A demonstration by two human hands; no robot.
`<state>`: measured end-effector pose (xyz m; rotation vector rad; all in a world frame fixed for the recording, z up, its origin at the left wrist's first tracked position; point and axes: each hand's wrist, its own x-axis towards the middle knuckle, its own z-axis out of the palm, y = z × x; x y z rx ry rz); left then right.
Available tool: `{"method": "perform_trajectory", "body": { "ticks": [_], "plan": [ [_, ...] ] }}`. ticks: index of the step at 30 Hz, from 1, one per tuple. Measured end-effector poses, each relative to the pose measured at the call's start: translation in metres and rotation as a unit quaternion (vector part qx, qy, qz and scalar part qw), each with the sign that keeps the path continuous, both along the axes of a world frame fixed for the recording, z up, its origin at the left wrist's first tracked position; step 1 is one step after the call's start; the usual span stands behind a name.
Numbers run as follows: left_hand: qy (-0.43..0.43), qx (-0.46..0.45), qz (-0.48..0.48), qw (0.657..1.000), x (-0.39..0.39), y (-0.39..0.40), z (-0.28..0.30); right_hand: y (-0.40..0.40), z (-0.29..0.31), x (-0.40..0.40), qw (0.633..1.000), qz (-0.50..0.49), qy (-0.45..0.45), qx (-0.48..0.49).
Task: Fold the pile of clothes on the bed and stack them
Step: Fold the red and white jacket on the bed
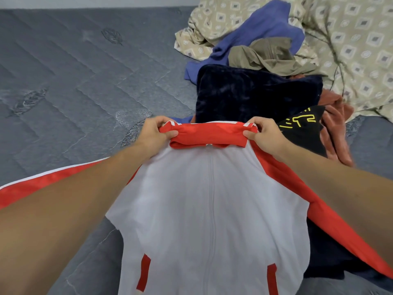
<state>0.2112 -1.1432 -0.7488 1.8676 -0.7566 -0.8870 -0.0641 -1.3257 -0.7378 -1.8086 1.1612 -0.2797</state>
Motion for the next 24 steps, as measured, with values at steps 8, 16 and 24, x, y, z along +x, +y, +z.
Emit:
{"method": "perform_trajectory", "body": {
  "ticks": [8,16,24],
  "plan": [
    [0.016,0.054,-0.037,0.998,-0.002,-0.013,0.001,0.004,0.000,0.017,0.998,0.019,0.007,0.067],
    [-0.284,-0.012,-0.033,0.958,-0.011,-0.023,-0.009,-0.002,-0.004,0.026,0.983,0.033,0.022,-0.180],
    [-0.406,0.046,-0.201,0.890,-0.039,-0.015,-0.025,0.033,-0.031,0.038,0.913,0.195,0.157,-0.324]
  ]
}}
